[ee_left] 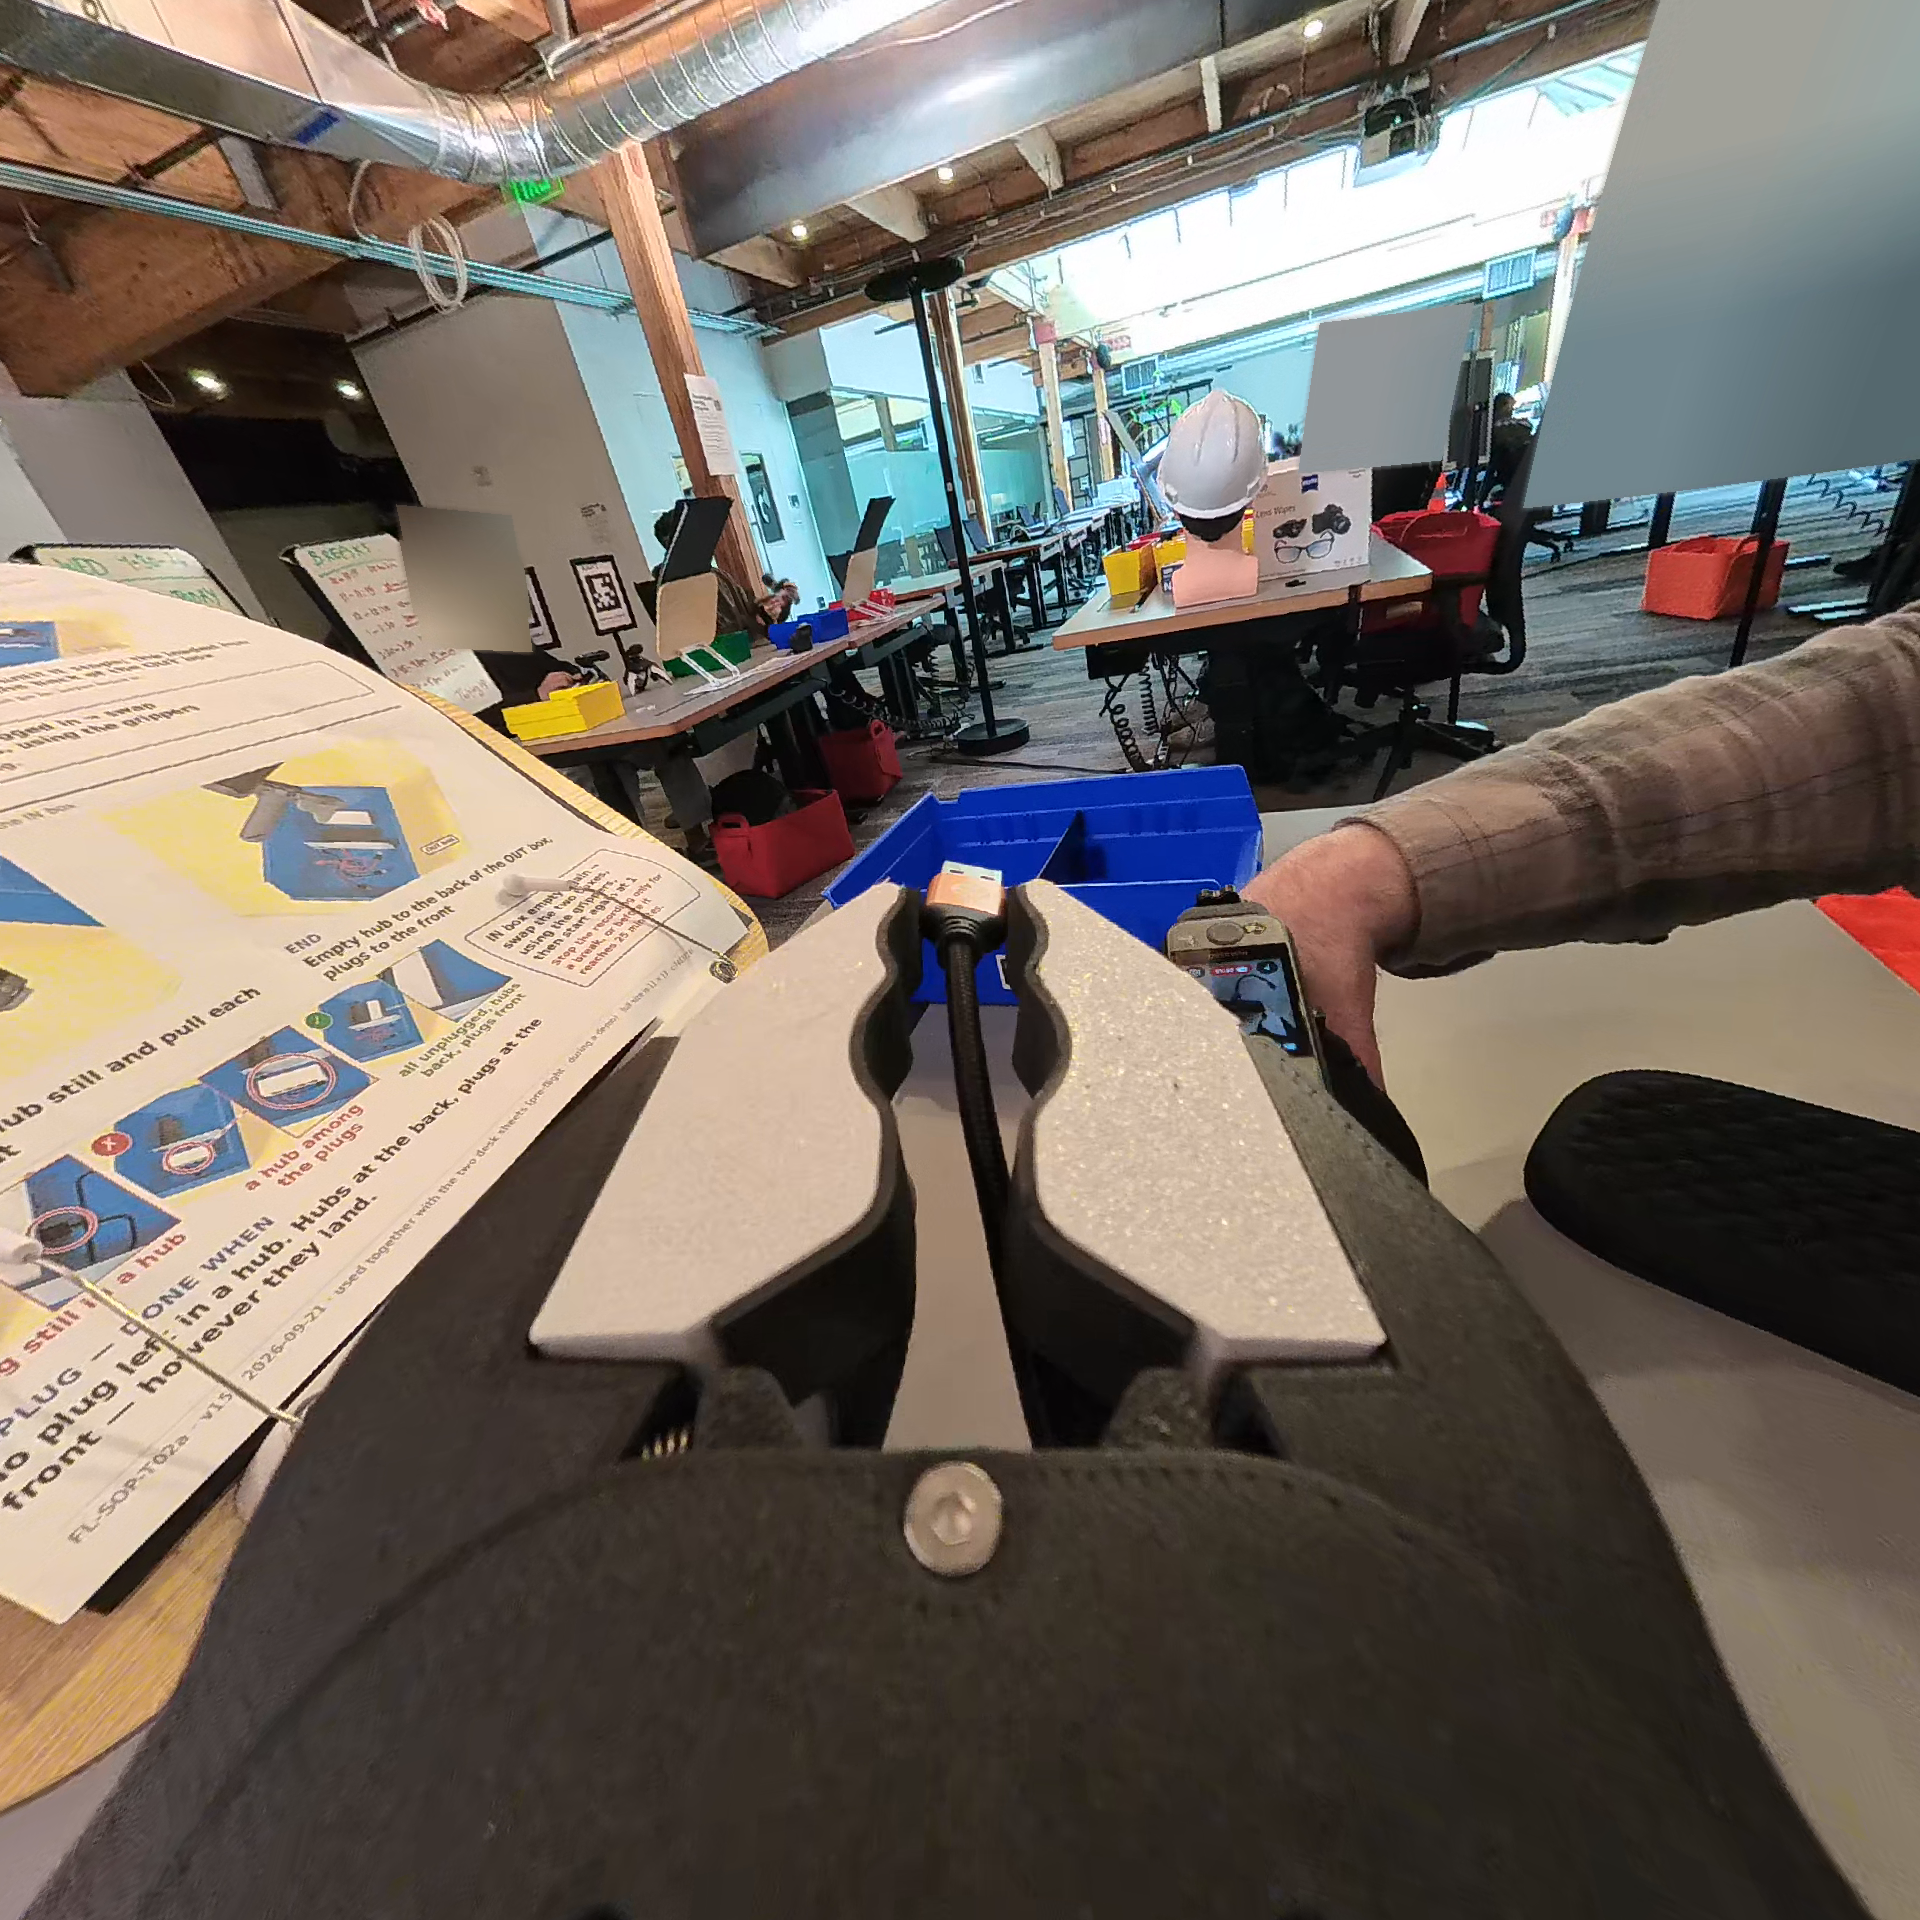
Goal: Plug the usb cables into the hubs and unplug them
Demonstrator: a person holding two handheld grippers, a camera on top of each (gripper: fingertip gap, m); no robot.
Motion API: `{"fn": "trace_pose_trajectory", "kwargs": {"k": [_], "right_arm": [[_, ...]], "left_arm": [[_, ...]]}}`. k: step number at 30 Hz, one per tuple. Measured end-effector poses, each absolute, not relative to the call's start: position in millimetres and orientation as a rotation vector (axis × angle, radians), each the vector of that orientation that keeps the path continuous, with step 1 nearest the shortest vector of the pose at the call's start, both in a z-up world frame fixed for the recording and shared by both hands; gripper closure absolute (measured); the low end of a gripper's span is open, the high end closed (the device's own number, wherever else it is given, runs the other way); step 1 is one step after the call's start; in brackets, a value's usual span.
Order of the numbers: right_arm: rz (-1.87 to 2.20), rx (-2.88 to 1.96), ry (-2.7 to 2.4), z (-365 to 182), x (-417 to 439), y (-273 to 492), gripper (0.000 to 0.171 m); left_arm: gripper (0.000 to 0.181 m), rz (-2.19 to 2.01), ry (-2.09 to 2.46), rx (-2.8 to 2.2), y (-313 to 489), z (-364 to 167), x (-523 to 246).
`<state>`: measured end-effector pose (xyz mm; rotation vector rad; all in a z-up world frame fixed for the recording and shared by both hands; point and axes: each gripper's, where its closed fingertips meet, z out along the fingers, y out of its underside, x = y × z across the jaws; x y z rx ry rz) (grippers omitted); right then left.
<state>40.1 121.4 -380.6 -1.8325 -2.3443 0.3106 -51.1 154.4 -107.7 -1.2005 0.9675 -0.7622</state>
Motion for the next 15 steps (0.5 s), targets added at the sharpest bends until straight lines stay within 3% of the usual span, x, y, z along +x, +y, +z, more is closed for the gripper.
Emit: {"fn": "trace_pose_trajectory", "kwargs": {"k": [11,15], "right_arm": [[0.241,-1.799,-2.435,-382.7,37.6,124.8,0.035],[0.194,-1.801,-2.465,-381.5,37.4,128.3,0.042]], "left_arm": [[0.166,-0.767,0.974,-1.196,152.7,-107.4,-51.0],[0.166,-0.766,0.974,-1.194,152.2,-106.9,-51.9]]}}
